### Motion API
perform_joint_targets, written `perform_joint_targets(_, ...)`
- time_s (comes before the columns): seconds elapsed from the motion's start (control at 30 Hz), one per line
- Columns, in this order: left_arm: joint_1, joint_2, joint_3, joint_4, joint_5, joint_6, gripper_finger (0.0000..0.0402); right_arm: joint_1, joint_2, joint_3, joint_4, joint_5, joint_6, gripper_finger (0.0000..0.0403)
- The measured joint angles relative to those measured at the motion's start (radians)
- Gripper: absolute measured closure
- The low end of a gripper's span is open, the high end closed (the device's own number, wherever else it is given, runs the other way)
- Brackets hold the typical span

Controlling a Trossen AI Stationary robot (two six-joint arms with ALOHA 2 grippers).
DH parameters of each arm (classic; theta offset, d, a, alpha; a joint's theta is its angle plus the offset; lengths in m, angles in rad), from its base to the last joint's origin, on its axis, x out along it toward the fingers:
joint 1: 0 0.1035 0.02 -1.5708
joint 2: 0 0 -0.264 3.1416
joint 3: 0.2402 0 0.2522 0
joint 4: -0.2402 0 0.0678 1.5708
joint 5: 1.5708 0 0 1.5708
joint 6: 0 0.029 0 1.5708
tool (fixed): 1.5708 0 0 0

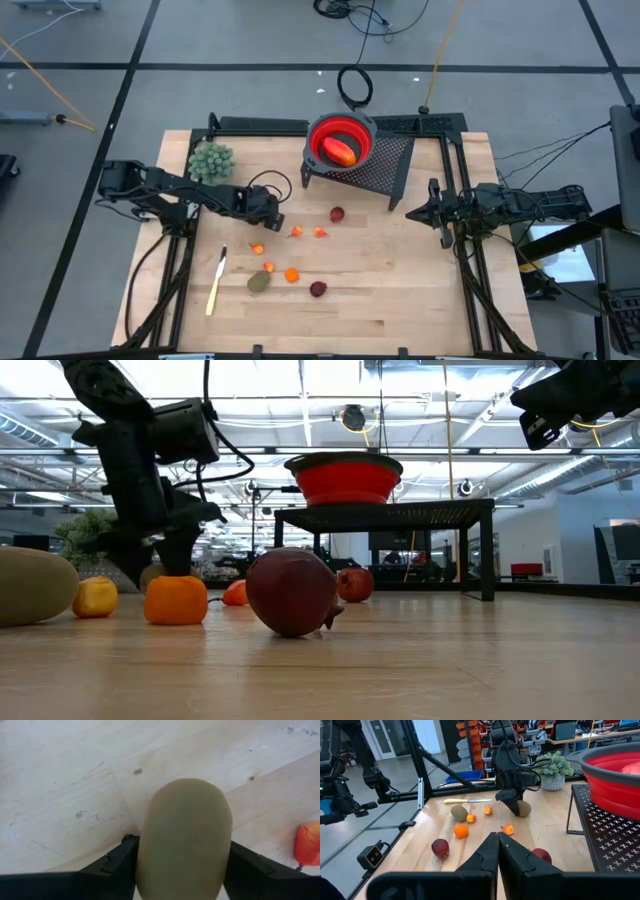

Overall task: Pick & Place Fruit
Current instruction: Put the top kiwi into the red strainer bowl on the shelf

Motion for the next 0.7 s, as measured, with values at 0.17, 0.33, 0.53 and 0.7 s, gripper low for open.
perform_joint_targets(0.17, 0.000, 0.000, 0.000, 0.002, -0.001, 0.005, 0.0212, 0.000, 0.000, 0.000, 0.000, 0.000, 0.000, 0.0403)
perform_joint_targets(0.33, 0.000, -0.036, -0.001, 0.008, 0.016, 0.065, 0.0188, 0.000, 0.000, 0.000, 0.000, 0.000, 0.000, 0.0403)
perform_joint_targets(0.53, 0.000, -0.157, 0.000, 0.109, 0.015, 0.236, 0.0190, 0.000, 0.000, 0.000, 0.000, 0.000, 0.000, 0.0403)
perform_joint_targets(0.7, -0.007, -0.284, 0.002, 0.274, 0.018, 0.421, 0.0204, 0.000, 0.000, 0.000, 0.000, 0.000, 0.000, 0.0403)
